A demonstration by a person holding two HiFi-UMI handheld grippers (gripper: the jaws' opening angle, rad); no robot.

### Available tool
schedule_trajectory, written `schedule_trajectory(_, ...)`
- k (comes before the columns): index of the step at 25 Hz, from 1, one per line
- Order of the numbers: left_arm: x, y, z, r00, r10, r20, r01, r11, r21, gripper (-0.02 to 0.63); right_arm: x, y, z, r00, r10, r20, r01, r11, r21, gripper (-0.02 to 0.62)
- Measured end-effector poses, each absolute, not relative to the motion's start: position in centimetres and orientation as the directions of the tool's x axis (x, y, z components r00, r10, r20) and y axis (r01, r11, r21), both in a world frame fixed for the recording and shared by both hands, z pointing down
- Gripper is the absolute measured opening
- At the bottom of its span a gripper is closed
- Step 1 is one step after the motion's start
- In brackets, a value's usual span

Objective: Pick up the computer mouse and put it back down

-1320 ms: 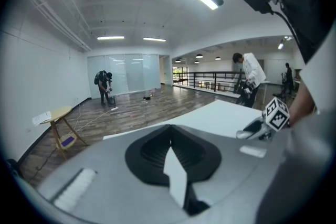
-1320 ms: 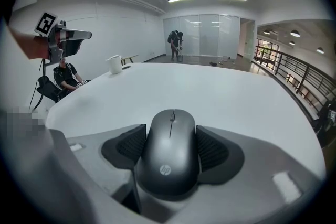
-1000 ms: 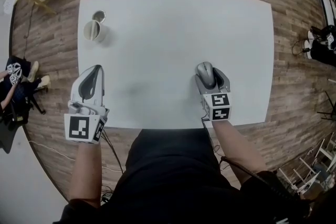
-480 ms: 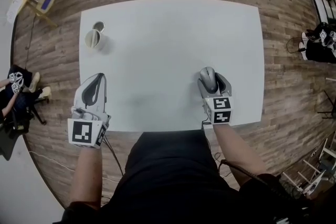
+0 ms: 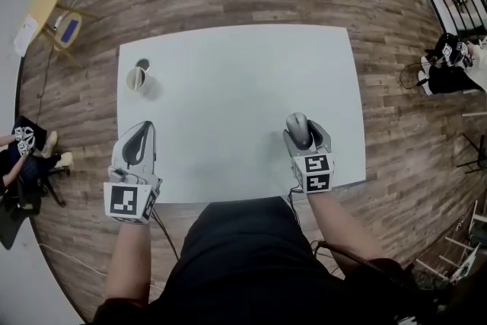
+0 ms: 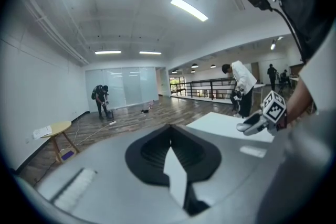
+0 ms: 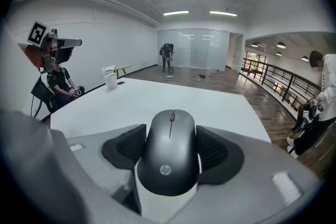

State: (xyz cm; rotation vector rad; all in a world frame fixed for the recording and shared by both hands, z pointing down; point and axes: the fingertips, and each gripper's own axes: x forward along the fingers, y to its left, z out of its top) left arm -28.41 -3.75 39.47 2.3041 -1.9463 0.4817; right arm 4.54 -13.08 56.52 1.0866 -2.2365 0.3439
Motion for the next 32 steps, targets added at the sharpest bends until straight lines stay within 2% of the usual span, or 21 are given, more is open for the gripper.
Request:
schedule_trajectory(9,-24.7,-3.2,39.6,0.203,-0.947,0.250,-0.968,-0.233,-0.094,0.003,5.7,-14.5,52.9,-0.460,-0.664,0.589,-0.798,0.601,0.055,0.298)
schedule_trajectory(20,-25.8,-4.5,36.8,0.195,-0.966,0.169,-0.972,-0.214,-0.101,0.002,6.1,-15.2,49.0,-0.482,-0.685,0.546,-0.800,0.598,0.042,0.298)
schedule_trajectory(32,-24.6,-6.8,35.8,0.265,-0.957,0.117,-0.955,-0.277,-0.107,0.002,7.5,-14.8,46.5,-0.459,-0.724,0.515,-0.829,0.558,0.047,0.298)
